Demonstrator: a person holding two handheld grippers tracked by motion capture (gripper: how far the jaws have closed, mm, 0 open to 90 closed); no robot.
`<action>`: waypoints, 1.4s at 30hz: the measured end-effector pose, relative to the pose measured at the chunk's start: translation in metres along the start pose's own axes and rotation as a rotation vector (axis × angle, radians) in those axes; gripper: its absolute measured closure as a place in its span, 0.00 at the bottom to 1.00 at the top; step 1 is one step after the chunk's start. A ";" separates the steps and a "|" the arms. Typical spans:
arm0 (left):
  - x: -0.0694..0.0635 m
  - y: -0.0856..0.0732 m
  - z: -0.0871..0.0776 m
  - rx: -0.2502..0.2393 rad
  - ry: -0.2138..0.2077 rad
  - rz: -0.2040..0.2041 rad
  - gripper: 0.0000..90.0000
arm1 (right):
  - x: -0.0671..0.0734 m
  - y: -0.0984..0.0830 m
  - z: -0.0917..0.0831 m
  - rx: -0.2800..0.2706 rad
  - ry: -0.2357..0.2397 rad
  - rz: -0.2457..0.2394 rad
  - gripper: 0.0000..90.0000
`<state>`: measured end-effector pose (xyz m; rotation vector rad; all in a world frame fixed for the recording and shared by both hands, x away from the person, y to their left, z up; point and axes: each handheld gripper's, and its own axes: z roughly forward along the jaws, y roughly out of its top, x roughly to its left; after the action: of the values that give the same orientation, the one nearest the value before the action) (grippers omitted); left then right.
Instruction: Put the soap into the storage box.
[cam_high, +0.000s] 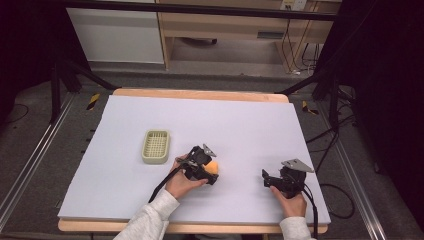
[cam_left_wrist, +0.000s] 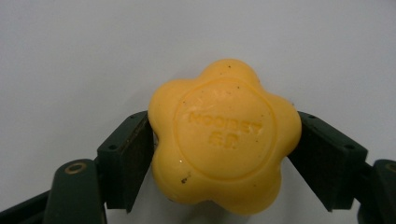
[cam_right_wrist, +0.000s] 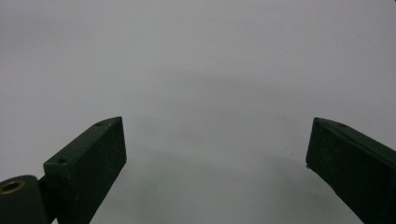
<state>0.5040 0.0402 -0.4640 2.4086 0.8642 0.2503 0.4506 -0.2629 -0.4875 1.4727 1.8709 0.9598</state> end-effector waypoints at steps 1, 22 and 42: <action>0.000 0.000 0.000 0.001 -0.004 -0.002 0.27 | 0.000 0.000 0.000 0.000 0.000 0.000 0.06; -0.003 0.002 0.004 0.020 0.021 0.010 0.28 | 0.000 0.000 0.000 0.001 -0.003 -0.002 0.06; -0.005 0.002 0.004 0.022 0.033 0.001 0.29 | 0.000 0.000 0.000 0.003 0.000 -0.001 0.06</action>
<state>0.5028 0.0339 -0.4657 2.4322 0.8846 0.2828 0.4507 -0.2628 -0.4875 1.4732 1.8740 0.9562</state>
